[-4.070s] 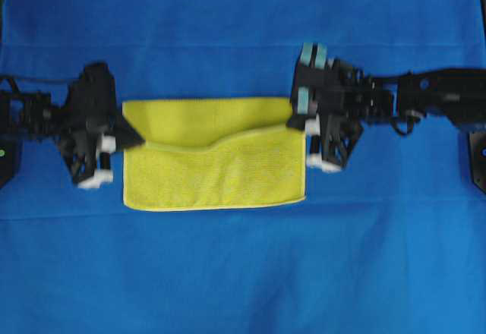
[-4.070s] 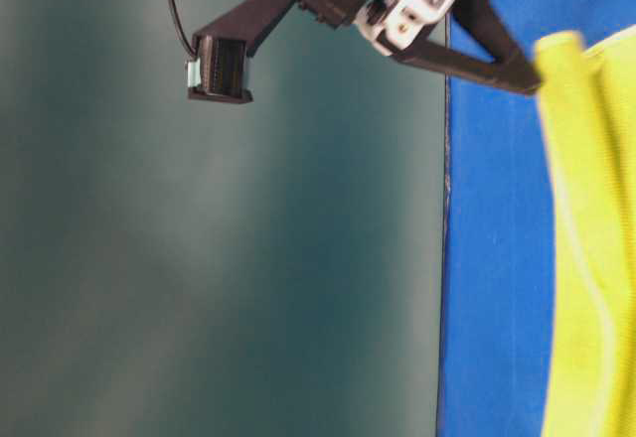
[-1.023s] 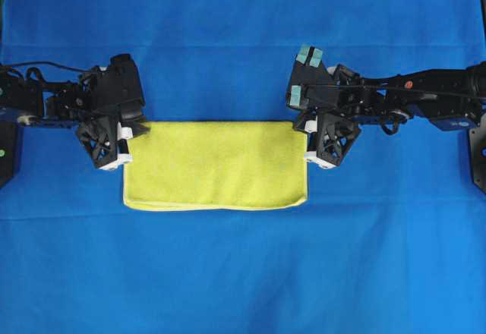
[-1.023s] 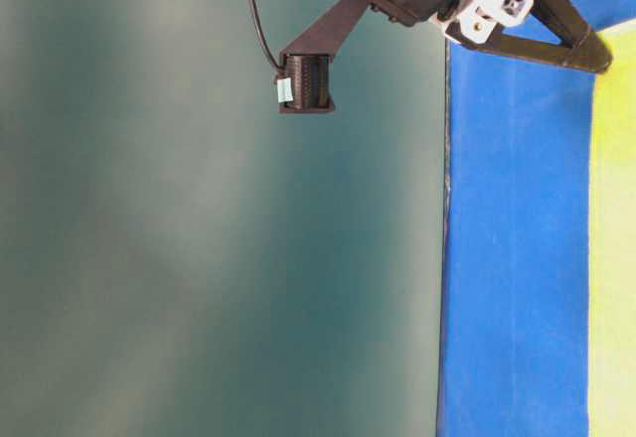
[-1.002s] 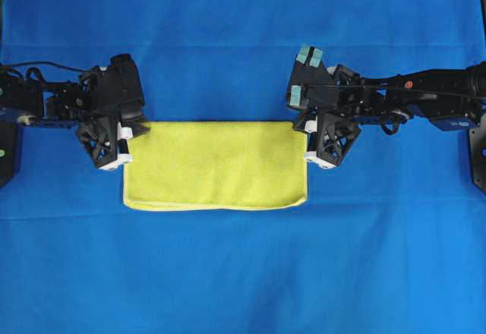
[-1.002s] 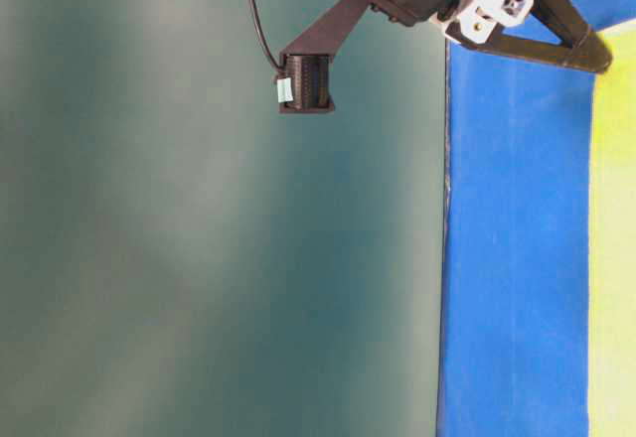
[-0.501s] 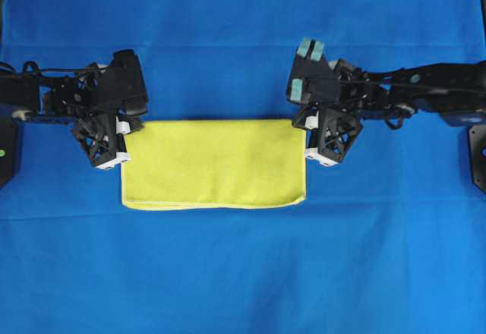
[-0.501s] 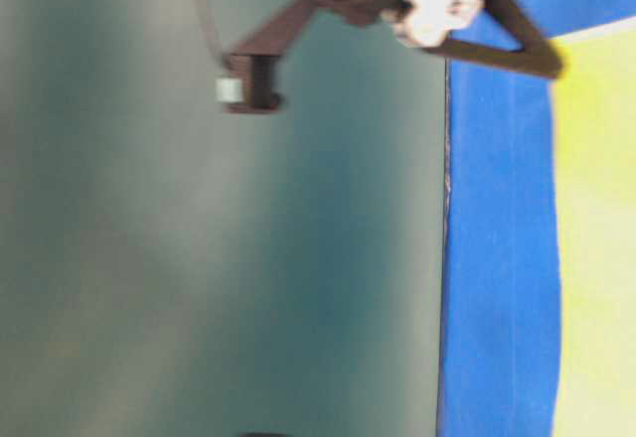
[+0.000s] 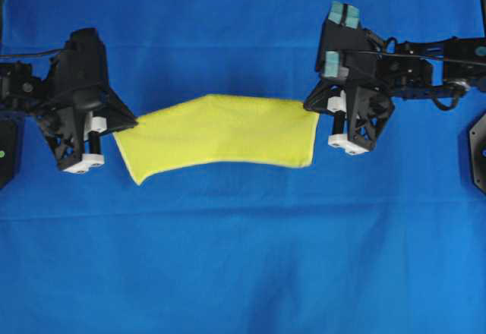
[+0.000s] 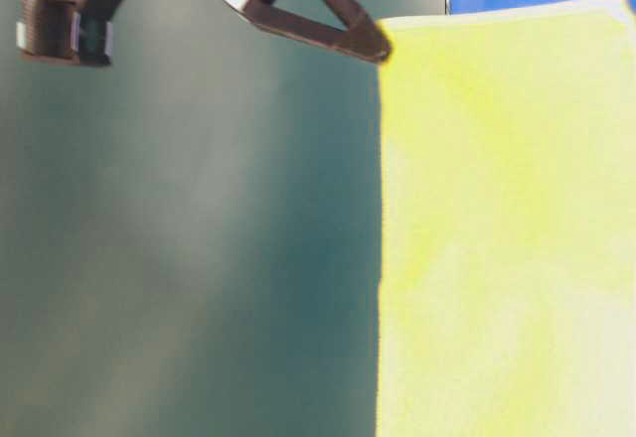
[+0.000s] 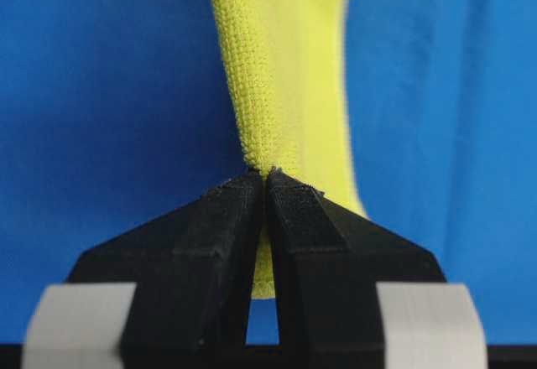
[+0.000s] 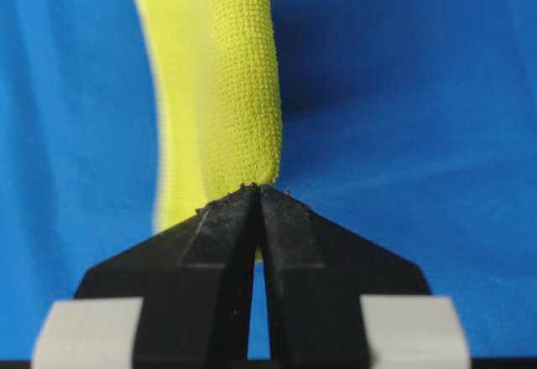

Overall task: Fold the yellow towel.
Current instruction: 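Swing the left gripper's corner under the right, folding the strip lengthwise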

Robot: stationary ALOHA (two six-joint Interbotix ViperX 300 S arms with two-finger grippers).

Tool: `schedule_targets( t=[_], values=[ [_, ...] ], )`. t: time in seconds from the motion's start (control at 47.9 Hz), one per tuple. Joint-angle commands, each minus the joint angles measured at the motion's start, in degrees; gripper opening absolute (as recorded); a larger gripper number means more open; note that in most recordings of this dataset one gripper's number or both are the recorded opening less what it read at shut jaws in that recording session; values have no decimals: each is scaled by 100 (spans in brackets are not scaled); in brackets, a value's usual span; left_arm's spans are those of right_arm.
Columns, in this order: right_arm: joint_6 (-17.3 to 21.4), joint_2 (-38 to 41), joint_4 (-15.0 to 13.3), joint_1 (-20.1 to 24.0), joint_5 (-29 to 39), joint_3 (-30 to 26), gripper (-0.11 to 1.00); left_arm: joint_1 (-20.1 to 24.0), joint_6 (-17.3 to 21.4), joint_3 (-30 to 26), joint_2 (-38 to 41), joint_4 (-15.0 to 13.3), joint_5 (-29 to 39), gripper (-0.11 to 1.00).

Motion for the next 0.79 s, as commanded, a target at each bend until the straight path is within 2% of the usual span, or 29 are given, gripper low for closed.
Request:
schedule_targets(
  t=[0.0,0.146,0.313,0.543,0.772],
  values=[
    [9,-97,-18,-9,-88,-123,1,-18,0,-114,-44,0,-26,2],
    [9,-79,-18,-97,-237,-123,1,-35,-9,-149,44,0,-70,2],
    [9,-79,-62,-510,-352,-79,1,-299,-123,-229,246,-18,-378,2],
    [9,79,-352,-1239,-668,-149,1,-1020,-79,-580,888,-9,-1248,2],
    [-53,527,-782,-1547,-1283,-633,1,-1415,202,-1345,1793,-9,-1942,2]
  ],
)
